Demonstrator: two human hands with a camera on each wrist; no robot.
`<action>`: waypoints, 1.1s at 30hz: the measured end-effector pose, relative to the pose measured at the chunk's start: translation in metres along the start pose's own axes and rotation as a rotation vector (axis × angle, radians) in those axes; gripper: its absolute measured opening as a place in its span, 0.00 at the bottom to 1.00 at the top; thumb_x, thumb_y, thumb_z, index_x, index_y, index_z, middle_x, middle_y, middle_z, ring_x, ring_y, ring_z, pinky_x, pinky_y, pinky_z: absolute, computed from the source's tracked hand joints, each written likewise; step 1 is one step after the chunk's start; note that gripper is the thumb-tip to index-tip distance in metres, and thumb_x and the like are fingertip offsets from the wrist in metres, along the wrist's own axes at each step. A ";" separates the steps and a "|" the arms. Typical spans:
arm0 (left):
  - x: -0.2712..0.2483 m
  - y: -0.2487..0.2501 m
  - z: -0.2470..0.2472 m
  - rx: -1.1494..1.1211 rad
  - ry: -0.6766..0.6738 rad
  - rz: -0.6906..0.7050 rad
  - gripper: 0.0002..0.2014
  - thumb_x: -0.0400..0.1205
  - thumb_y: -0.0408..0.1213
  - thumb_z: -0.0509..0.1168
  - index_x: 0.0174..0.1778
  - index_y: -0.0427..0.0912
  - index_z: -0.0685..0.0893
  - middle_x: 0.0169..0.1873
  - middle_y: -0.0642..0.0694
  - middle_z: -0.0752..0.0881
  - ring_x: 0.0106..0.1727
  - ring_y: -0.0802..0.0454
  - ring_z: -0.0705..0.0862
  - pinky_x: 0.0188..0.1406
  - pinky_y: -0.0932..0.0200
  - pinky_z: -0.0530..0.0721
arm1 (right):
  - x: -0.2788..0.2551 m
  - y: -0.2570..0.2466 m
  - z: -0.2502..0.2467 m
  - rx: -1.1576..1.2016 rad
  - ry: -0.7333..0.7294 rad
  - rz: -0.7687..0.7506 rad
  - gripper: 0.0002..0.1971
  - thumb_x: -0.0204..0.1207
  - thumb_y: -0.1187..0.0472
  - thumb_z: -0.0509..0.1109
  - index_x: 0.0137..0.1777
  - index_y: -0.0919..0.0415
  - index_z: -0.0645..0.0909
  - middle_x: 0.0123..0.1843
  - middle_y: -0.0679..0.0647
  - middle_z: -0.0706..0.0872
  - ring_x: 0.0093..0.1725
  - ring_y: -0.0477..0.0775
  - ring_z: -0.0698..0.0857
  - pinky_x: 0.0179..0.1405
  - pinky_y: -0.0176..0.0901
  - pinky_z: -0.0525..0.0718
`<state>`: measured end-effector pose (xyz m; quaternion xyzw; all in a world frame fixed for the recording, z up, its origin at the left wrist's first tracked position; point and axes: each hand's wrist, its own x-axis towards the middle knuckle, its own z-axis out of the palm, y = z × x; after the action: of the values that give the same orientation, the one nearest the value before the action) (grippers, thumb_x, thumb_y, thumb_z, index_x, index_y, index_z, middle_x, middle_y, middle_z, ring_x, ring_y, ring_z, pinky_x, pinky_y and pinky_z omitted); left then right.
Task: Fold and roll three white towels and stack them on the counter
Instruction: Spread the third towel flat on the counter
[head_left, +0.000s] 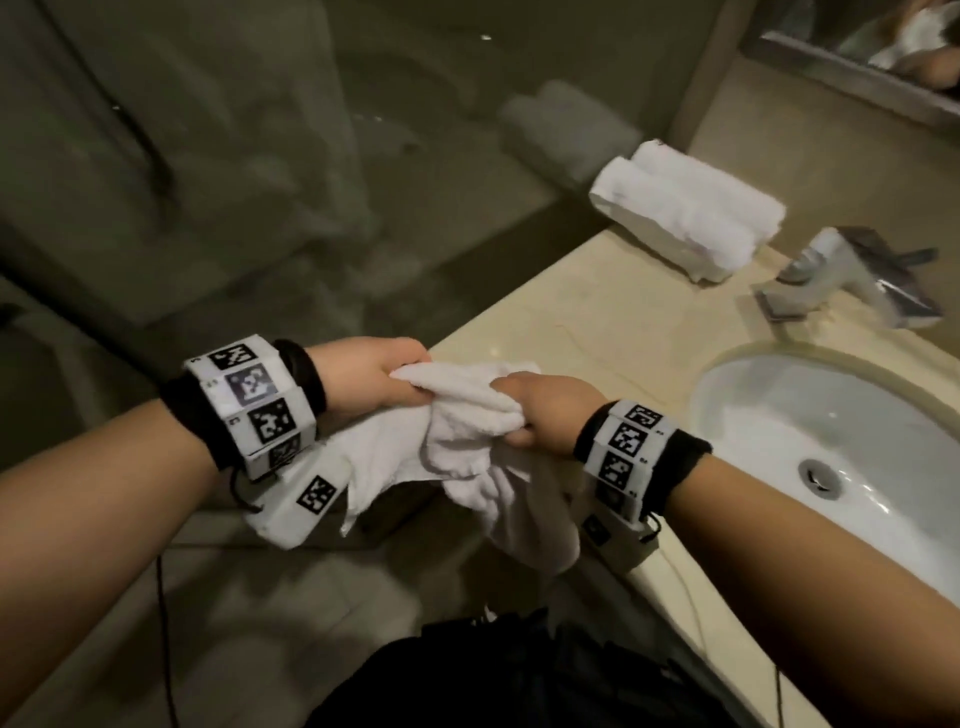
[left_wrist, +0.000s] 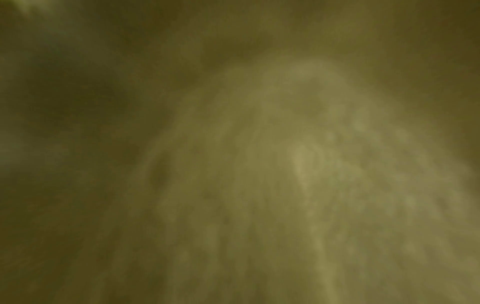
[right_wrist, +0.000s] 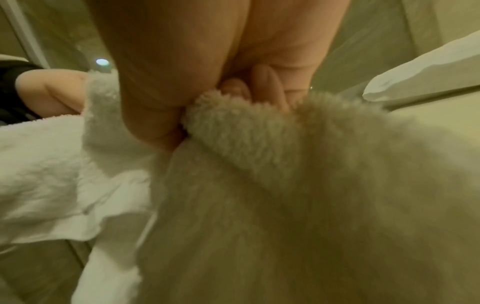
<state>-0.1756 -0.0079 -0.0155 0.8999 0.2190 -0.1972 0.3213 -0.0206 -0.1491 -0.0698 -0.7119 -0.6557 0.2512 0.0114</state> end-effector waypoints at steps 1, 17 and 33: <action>-0.003 0.001 0.000 -0.032 -0.018 0.030 0.13 0.80 0.39 0.64 0.59 0.40 0.77 0.55 0.44 0.83 0.56 0.47 0.81 0.59 0.54 0.75 | -0.003 0.001 -0.001 0.009 -0.004 -0.019 0.14 0.74 0.57 0.65 0.58 0.60 0.76 0.61 0.59 0.81 0.58 0.58 0.80 0.51 0.41 0.72; 0.037 0.337 0.178 -0.605 -0.543 0.383 0.09 0.83 0.36 0.59 0.56 0.40 0.80 0.51 0.39 0.82 0.51 0.45 0.81 0.57 0.49 0.78 | -0.421 0.079 0.035 0.517 0.425 0.857 0.12 0.77 0.55 0.64 0.52 0.63 0.82 0.53 0.60 0.86 0.48 0.58 0.82 0.42 0.44 0.75; 0.031 0.427 0.388 1.008 -0.086 1.229 0.41 0.65 0.59 0.70 0.72 0.56 0.60 0.74 0.44 0.61 0.73 0.42 0.63 0.69 0.47 0.64 | -0.576 0.078 0.234 0.376 0.661 1.160 0.49 0.58 0.50 0.80 0.76 0.56 0.56 0.73 0.62 0.62 0.71 0.60 0.66 0.72 0.50 0.67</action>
<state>-0.0103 -0.5553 -0.0983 0.8882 -0.4448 -0.0947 -0.0652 -0.0434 -0.7743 -0.1041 -0.9725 -0.0767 0.0959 0.1978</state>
